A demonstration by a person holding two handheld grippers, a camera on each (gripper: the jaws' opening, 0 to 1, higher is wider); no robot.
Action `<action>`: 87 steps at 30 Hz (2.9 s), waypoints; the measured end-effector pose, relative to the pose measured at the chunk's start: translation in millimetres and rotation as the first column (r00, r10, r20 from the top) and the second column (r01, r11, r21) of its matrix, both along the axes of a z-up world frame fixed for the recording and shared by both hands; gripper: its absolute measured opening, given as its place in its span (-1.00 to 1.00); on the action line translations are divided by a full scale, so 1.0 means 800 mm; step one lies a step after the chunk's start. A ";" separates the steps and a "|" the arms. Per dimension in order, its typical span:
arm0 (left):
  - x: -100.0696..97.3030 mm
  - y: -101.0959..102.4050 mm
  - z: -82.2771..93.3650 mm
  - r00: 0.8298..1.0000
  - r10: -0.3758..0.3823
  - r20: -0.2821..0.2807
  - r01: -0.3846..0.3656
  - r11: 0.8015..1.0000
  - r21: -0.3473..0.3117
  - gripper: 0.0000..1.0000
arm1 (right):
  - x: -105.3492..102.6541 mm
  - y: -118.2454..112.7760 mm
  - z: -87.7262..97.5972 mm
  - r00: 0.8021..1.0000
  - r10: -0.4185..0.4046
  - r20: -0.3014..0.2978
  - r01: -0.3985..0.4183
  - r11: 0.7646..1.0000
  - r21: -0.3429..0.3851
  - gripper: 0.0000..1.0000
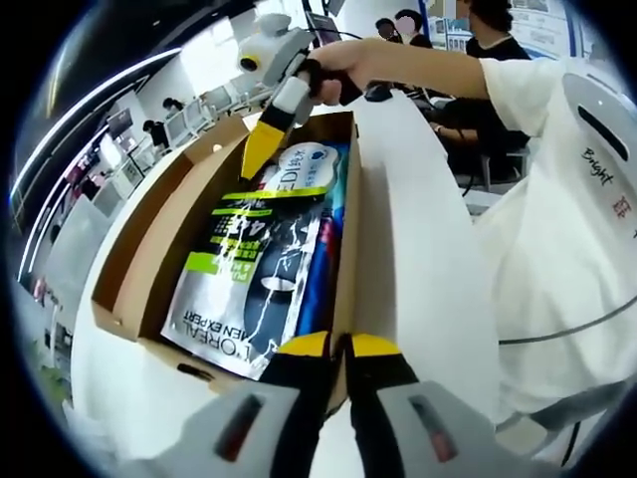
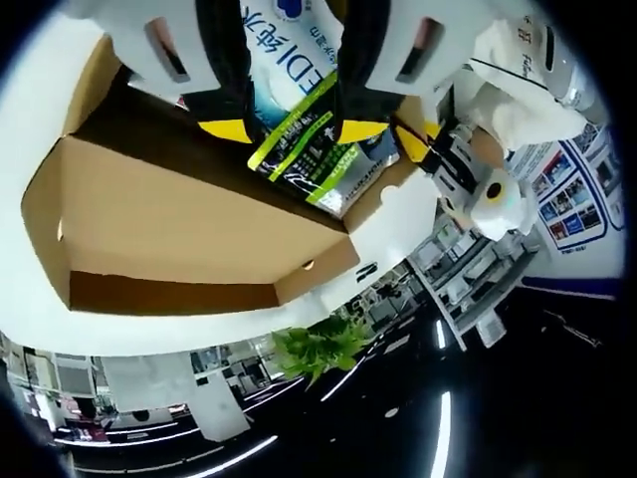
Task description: Operate the shoe box by opening the lid, removing the specified soft item, and placing it in the target area until the item is outside and the box remains undamaged.
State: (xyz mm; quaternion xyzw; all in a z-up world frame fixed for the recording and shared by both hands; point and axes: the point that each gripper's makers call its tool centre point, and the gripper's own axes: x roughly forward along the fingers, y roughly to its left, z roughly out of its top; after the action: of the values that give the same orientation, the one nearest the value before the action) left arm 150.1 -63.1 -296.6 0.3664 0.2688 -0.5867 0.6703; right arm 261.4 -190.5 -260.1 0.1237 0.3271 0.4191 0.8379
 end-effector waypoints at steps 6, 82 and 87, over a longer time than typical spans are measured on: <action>0.000 0.000 0.000 1.000 -0.003 -0.001 0.003 1.000 0.002 -0.89 | 0.002 0.006 -0.006 0.999 -0.017 -0.044 0.018 0.999 0.038 -0.40; 0.003 0.000 -0.001 1.000 0.022 -0.002 -0.022 1.000 0.018 -0.88 | -0.026 0.088 -0.004 0.963 0.040 -0.267 0.030 0.968 0.250 -0.93; 0.002 0.000 0.000 1.000 0.014 0.000 -0.014 1.000 0.013 -0.88 | -0.026 0.089 -0.002 0.960 0.038 -0.276 0.037 0.964 0.262 -0.95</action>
State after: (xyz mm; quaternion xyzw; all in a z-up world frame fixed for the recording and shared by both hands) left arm 151.7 -63.1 -296.9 0.3688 0.2752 -0.5803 0.6719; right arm 240.9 -119.3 -262.1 0.2923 0.3827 0.4377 0.7593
